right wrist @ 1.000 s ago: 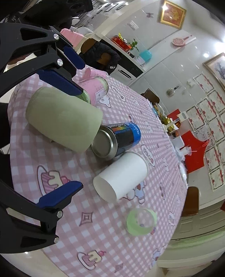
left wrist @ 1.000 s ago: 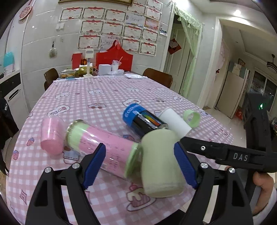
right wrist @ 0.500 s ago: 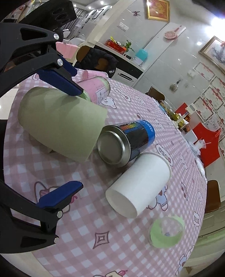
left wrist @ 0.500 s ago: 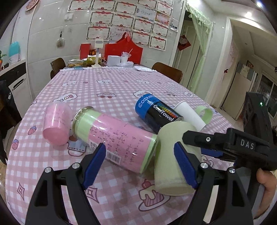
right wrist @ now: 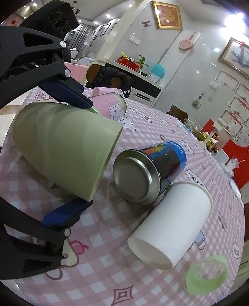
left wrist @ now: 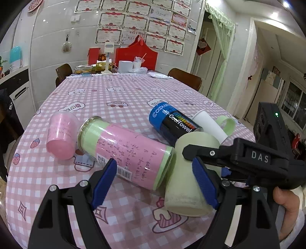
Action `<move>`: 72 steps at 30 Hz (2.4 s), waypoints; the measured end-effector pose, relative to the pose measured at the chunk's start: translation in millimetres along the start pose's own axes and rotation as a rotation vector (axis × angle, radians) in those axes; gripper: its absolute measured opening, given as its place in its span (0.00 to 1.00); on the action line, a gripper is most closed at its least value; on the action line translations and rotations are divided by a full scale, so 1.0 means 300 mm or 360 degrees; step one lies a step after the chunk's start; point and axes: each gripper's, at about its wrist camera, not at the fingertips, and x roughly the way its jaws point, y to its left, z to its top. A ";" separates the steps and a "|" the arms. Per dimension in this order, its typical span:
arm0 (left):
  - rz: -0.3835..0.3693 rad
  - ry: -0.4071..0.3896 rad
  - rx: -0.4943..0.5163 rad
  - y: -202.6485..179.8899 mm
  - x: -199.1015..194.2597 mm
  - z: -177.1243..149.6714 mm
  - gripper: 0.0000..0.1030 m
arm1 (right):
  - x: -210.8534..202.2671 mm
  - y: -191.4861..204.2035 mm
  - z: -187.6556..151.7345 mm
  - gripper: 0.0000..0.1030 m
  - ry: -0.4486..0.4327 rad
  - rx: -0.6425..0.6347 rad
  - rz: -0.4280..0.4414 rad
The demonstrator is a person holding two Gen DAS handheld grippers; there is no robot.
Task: Flip cup upside down
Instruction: 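Grasp the green cup with the right tool while the left tool releases it, then lower the green cup opening-up onto the table with the right tool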
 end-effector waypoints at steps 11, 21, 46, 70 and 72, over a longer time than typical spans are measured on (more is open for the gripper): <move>-0.0045 -0.0069 -0.0002 -0.057 -0.039 0.014 0.77 | -0.147 0.035 -0.003 0.81 -0.0225 -0.0287 -0.0177; -0.0146 -0.0079 0.0054 -0.189 -0.017 0.021 0.77 | -0.294 0.004 0.009 0.78 -0.0409 -0.0461 -0.0395; -0.0059 -0.0002 0.0119 -0.347 0.122 0.033 0.77 | -0.323 -0.107 0.026 0.78 -0.0561 -0.0737 -0.0867; 0.0002 0.0003 0.0085 -0.313 0.103 0.010 0.77 | -0.306 -0.060 -0.010 0.78 -0.0560 -0.0772 -0.0814; -0.0002 -0.0008 0.0080 -0.310 0.095 0.011 0.77 | -0.313 -0.055 -0.013 0.78 -0.0570 -0.0770 -0.0801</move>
